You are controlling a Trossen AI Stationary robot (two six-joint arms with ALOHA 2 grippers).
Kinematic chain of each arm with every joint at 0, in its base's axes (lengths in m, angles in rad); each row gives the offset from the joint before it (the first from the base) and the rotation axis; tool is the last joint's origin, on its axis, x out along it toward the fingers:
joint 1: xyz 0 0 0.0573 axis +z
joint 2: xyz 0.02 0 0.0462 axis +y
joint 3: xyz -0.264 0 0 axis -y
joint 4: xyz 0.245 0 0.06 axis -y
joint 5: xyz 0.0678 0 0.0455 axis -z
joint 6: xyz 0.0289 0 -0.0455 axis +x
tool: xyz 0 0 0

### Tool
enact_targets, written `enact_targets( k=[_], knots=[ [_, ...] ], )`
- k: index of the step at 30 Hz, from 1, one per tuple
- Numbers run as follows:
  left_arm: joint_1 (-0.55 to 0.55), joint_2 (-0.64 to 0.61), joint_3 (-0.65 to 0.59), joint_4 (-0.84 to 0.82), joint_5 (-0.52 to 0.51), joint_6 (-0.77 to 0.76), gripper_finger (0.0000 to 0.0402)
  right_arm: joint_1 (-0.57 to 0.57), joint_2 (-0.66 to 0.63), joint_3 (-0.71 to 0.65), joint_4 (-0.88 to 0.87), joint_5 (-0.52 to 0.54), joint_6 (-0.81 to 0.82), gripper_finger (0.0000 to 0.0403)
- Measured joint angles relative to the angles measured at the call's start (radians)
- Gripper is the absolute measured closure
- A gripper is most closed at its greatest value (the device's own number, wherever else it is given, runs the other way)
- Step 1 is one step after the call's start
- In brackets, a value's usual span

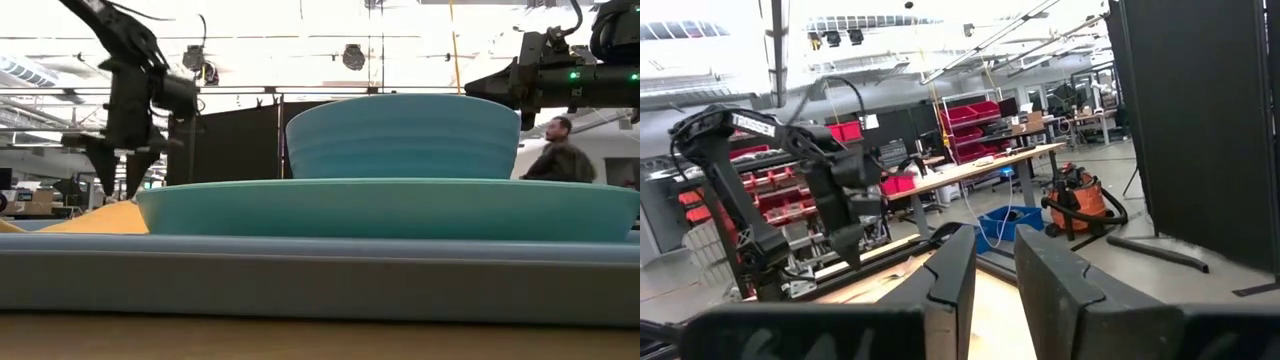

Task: Set up tray
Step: Put the orange fork on the yellow napkin

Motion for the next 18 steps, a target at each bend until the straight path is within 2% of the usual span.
enact_targets(
  k=[8,18],
  knots=[
    [0.038,0.15,0.0,0.0,-0.056,0.014,0.0229,0.0,0.0,0.0,-0.001,-0.002,0.001,0.0339],
    [0.088,0.195,0.0,0.034,-0.124,0.018,0.0229,0.0,0.0,0.0,-0.001,-0.004,0.001,0.0339]
  ],
)
